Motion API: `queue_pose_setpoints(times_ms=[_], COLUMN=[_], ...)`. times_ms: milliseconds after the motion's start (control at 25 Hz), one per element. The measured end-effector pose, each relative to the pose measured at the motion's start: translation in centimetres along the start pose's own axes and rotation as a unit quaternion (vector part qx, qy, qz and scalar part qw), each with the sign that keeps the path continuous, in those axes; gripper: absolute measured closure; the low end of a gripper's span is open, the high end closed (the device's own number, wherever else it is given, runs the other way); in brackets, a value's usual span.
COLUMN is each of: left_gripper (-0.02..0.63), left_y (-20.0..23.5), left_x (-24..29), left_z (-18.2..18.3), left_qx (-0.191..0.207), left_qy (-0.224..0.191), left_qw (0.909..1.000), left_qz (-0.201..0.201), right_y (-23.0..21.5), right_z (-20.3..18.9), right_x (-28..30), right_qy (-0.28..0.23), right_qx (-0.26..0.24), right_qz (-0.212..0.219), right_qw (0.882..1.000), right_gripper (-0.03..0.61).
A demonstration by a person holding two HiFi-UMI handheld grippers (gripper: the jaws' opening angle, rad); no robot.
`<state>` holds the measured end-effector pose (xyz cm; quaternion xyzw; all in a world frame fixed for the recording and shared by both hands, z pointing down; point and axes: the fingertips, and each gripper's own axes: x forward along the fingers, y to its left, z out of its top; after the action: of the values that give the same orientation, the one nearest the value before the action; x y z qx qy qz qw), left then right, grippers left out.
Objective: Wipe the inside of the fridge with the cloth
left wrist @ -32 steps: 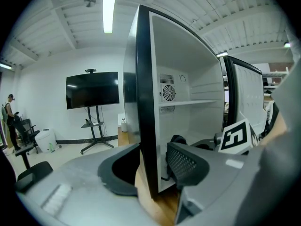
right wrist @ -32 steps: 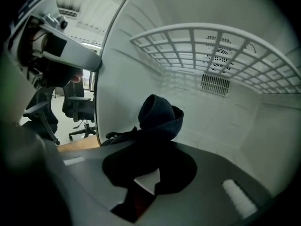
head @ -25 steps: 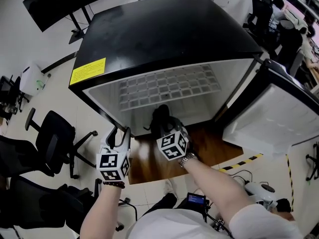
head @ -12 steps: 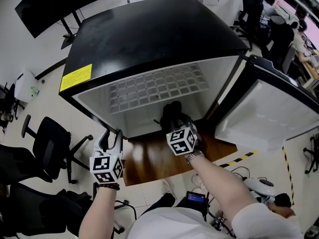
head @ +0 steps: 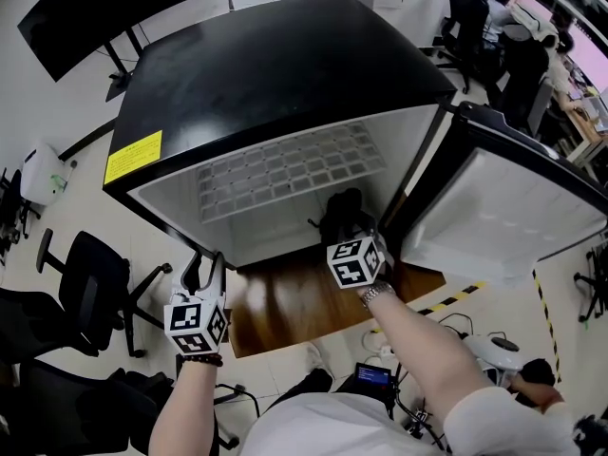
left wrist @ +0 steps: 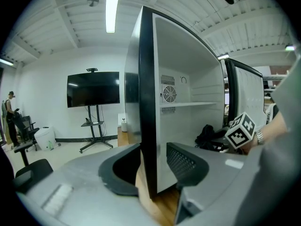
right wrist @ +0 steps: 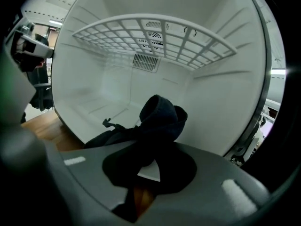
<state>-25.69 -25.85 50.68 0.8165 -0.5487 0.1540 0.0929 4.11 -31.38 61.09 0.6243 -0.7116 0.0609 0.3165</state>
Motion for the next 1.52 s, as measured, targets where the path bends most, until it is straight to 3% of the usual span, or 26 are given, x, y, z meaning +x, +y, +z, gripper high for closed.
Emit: queue_pose_setpoints(times_ms=[320,360,600,880,1040,1120,1240,1400,1520], left_gripper=[0.448,0.477,0.477,0.477,0.462,0.454,0.412,0.368,0.343], left_y=[-0.8,-1.3,-3.8,-6.4,-9.3,-11.4,-14.7,-18.5,-20.2], left_x=[-1.2,-1.5,-1.8,-0.6,0.7,1.3,2.0,1.8,1.1], left_z=[-0.5,-0.8,-2.6,-1.4,-0.3,0.4,1.3,2.6,3.6], left_qx=[0.001,0.005,0.017,0.030,0.032,0.029,0.028,0.033,0.042], left_qy=[-0.002,-0.002,0.012,0.002,-0.004,-0.005,0.000,0.011,0.016], left_qw=[0.9999,0.9998,0.9987,0.9964,0.9902,0.9814,0.9589,0.9157,0.8853], left_qz=[-0.012,-0.017,-0.045,-0.079,-0.136,-0.190,-0.282,-0.400,-0.463], right_y=[-1.9,-2.0,-2.5,-1.6,-0.1,1.0,2.5,4.3,5.2], right_z=[-0.9,-1.0,-0.3,2.2,4.1,5.2,7.0,8.5,9.0], right_x=[-0.2,-0.2,-0.7,-2.9,-5.5,-7.0,-9.6,-13.5,-16.3], right_qy=[0.034,0.035,0.021,-0.029,-0.073,-0.099,-0.137,-0.169,-0.178], right_qx=[0.010,0.010,0.014,0.025,0.035,0.037,0.019,-0.009,-0.027], right_qz=[-0.032,-0.033,-0.033,0.001,0.057,0.101,0.178,0.292,0.363], right_qw=[0.999,0.999,0.999,0.999,0.995,0.989,0.974,0.941,0.914], right_gripper=[0.520,0.520,0.520,0.520,0.520,0.520,0.520,0.520,0.520])
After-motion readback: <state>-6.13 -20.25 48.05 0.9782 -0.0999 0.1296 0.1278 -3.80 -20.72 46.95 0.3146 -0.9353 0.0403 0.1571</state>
